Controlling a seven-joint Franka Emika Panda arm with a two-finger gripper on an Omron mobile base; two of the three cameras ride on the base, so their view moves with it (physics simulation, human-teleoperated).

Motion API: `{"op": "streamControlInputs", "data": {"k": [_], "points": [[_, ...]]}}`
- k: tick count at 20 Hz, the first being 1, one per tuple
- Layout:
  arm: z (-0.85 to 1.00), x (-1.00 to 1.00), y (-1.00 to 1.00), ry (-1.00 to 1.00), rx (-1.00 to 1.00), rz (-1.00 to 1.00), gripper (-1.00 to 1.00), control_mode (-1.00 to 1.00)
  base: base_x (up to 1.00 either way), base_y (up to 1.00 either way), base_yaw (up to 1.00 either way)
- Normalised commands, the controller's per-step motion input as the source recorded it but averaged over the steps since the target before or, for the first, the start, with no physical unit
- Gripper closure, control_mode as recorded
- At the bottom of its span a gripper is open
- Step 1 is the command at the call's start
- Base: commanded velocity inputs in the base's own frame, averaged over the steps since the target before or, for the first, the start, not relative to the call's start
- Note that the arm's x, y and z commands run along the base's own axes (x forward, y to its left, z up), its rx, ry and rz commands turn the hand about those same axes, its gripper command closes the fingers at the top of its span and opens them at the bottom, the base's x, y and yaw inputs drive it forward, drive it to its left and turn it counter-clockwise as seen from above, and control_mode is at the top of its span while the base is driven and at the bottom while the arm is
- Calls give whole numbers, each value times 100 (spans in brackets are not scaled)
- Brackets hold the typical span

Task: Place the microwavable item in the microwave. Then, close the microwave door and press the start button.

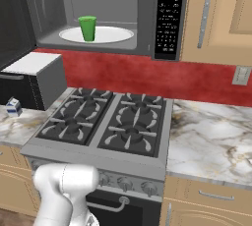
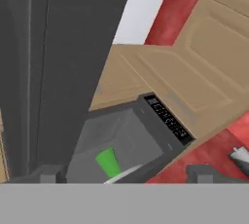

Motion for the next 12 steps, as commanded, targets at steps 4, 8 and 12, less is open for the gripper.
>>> {"op": "streamControlInputs", "data": {"k": [4, 8, 12], "points": [[-14, 17, 41, 0, 14, 19, -100, -100, 0, 0, 0], [5, 18, 42, -1, 12, 15, -100, -100, 0, 0, 0], [42, -3, 2, -10, 7, 9, -100, -100, 0, 0, 0]]}}
